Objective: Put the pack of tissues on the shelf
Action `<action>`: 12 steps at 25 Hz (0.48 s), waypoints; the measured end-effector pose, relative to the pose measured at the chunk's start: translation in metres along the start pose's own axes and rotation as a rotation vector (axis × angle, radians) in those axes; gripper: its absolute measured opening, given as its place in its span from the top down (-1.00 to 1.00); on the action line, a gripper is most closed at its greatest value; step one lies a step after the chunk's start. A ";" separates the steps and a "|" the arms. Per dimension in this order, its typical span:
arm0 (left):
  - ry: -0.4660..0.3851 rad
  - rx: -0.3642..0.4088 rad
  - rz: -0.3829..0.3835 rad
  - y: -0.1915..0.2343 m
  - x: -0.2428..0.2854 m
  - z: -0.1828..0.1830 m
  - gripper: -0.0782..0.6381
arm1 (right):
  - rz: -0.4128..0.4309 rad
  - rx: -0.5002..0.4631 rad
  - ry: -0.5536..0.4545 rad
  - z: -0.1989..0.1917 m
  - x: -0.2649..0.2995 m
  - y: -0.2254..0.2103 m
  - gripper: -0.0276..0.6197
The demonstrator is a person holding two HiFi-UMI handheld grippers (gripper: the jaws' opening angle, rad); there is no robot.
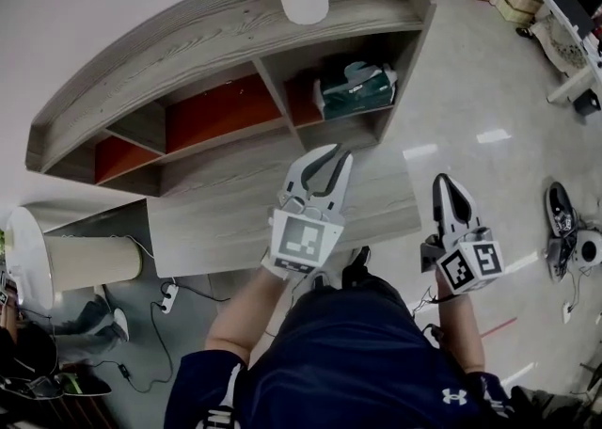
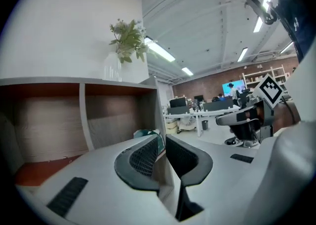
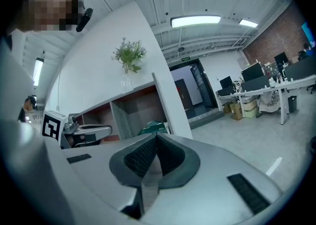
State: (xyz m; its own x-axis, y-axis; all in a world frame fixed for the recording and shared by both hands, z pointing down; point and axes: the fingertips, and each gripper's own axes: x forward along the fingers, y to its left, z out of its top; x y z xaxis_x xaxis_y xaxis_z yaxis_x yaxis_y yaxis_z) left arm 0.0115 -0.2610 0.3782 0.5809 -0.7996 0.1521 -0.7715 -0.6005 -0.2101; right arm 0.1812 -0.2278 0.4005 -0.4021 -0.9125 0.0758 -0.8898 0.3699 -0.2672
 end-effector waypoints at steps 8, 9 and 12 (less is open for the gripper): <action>0.004 -0.053 -0.003 -0.007 -0.047 -0.019 0.68 | -0.005 -0.065 -0.094 0.018 -0.017 0.034 0.88; -0.003 -0.056 -0.001 -0.007 -0.052 -0.018 0.68 | 0.001 -0.075 -0.108 0.020 -0.019 0.039 0.88; -0.025 -0.064 0.007 -0.007 -0.071 -0.015 0.68 | 0.010 -0.103 -0.131 0.023 -0.028 0.055 0.88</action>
State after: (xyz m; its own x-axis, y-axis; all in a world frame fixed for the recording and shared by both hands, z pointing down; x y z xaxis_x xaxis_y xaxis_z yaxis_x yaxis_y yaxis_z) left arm -0.0282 -0.2005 0.3834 0.5814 -0.8037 0.1270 -0.7900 -0.5949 -0.1484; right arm 0.1482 -0.1860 0.3613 -0.3855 -0.9211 -0.0542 -0.9060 0.3890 -0.1670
